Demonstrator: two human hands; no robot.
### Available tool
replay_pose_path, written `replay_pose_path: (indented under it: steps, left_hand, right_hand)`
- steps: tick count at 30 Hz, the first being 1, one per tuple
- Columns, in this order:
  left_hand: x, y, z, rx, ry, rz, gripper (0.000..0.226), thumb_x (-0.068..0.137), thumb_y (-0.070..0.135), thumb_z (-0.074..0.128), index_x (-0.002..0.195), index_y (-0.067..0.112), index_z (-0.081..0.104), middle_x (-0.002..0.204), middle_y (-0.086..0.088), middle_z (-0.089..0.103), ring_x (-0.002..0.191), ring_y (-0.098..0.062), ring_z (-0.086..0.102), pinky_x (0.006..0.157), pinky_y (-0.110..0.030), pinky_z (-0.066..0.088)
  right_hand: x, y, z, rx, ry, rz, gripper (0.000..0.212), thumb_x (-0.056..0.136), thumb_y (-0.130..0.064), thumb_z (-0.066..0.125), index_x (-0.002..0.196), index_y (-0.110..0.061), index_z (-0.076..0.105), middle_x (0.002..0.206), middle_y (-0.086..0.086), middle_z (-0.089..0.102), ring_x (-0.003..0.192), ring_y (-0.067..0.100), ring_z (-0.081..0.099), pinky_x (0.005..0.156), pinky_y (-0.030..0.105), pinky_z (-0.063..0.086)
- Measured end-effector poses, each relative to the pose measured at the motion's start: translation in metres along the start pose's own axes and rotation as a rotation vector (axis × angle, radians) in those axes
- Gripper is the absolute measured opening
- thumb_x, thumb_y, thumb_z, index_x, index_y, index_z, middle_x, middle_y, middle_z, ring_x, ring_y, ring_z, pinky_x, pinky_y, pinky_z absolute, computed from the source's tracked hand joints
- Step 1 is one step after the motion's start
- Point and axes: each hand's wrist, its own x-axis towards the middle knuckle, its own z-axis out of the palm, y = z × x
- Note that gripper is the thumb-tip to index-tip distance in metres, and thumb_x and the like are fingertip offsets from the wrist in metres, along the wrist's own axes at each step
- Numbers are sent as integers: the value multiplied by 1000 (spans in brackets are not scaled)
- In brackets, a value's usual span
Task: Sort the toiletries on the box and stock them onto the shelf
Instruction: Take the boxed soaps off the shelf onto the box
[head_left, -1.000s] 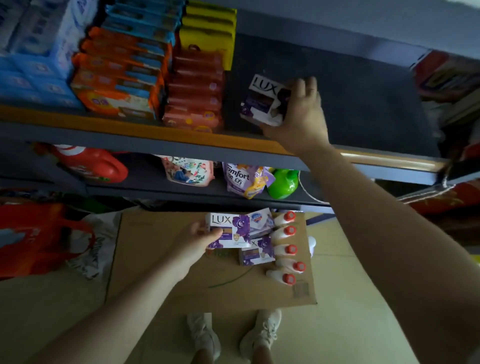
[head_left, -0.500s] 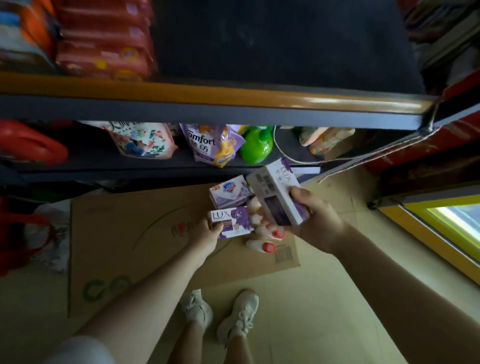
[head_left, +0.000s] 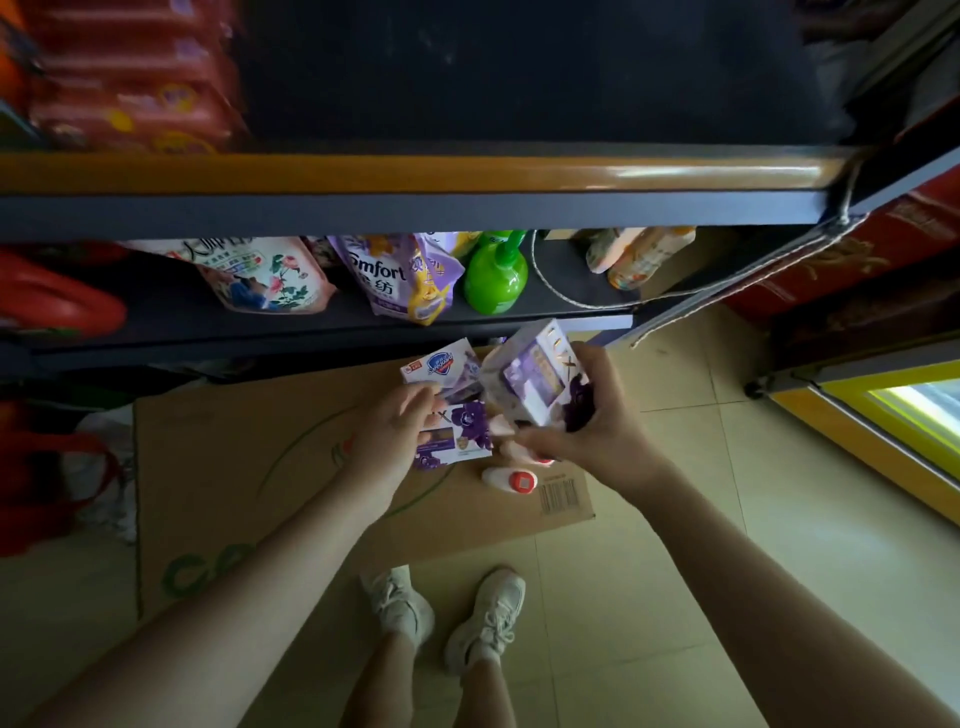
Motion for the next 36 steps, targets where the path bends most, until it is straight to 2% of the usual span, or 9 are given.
replay_pose_path:
  steps: [2, 5, 8, 13, 20, 23, 27, 31, 36]
  left_hand:
    - [-16, 28, -1, -225, -218, -30, 23, 94, 35, 42, 99, 21, 59, 85, 4, 69, 80, -14, 65, 73, -26, 50]
    - [-24, 41, 0, -32, -349, 159, 27, 77, 33, 68, 100, 26, 57, 88, 3, 67, 76, -10, 66, 74, -29, 52]
    - [-26, 38, 2, 55, -319, 253, 42, 66, 15, 77, 101, 28, 57, 100, 0, 66, 89, -9, 65, 83, -30, 52]
    - [-30, 27, 5, -6, -257, 314, 48, 72, -20, 63, 95, 21, 53, 104, 3, 62, 90, 4, 62, 78, -21, 54]
    - [-28, 0, 20, -140, -262, 253, 59, 80, -18, 56, 114, 30, 56, 113, 13, 64, 105, -2, 60, 81, -24, 54]
    - [-26, -15, 17, -202, -322, 148, 63, 74, -7, 68, 127, 23, 51, 123, -1, 61, 113, -11, 57, 89, -23, 51]
    - [-30, -26, 16, -324, -402, -24, 77, 46, 44, 89, 107, 10, 56, 100, -5, 68, 96, -18, 63, 83, -25, 53]
    - [-35, -30, 16, -333, -488, -161, 76, 54, 60, 78, 112, 14, 57, 93, -3, 68, 81, -15, 63, 74, -26, 51]
    - [-40, -24, 19, -366, -458, -314, 54, 80, 53, 46, 108, 8, 60, 74, -5, 62, 65, -13, 56, 70, -28, 44]
  right_hand:
    - [-3, -3, -2, -357, 110, -141, 90, 49, -33, 91, 123, -17, 43, 109, -4, 49, 94, 3, 45, 82, 21, 37]
    - [-5, -4, 0, -561, 131, -343, 90, 52, -39, 88, 124, -22, 39, 118, 6, 48, 104, 17, 48, 84, 31, 44]
    - [-6, 3, -1, -595, 86, -488, 84, 60, -45, 78, 127, -20, 34, 120, 13, 49, 110, 29, 50, 91, 34, 47]
    - [-18, 13, -16, -407, 117, -476, 48, 72, -19, 74, 116, -12, 54, 107, 8, 59, 93, 16, 58, 80, 3, 39]
    - [-38, 23, -11, -559, 143, -676, 42, 74, -5, 65, 112, -18, 49, 116, 0, 54, 106, 24, 54, 84, 32, 49]
    - [-42, 22, -10, -469, 93, -608, 40, 77, -18, 70, 113, -17, 51, 110, 3, 60, 94, 19, 59, 73, 31, 52]
    - [-39, 9, -4, -232, 78, -322, 56, 74, -52, 62, 114, -12, 59, 99, -1, 62, 82, 8, 58, 64, 18, 52]
    - [-30, -4, 1, 3, -11, 35, 42, 86, -43, 58, 117, -15, 57, 92, 7, 66, 66, 24, 68, 59, 43, 57]
    - [-22, -7, 3, 275, -140, 277, 35, 94, -39, 49, 120, -16, 52, 81, 9, 67, 56, 17, 56, 50, 27, 46]
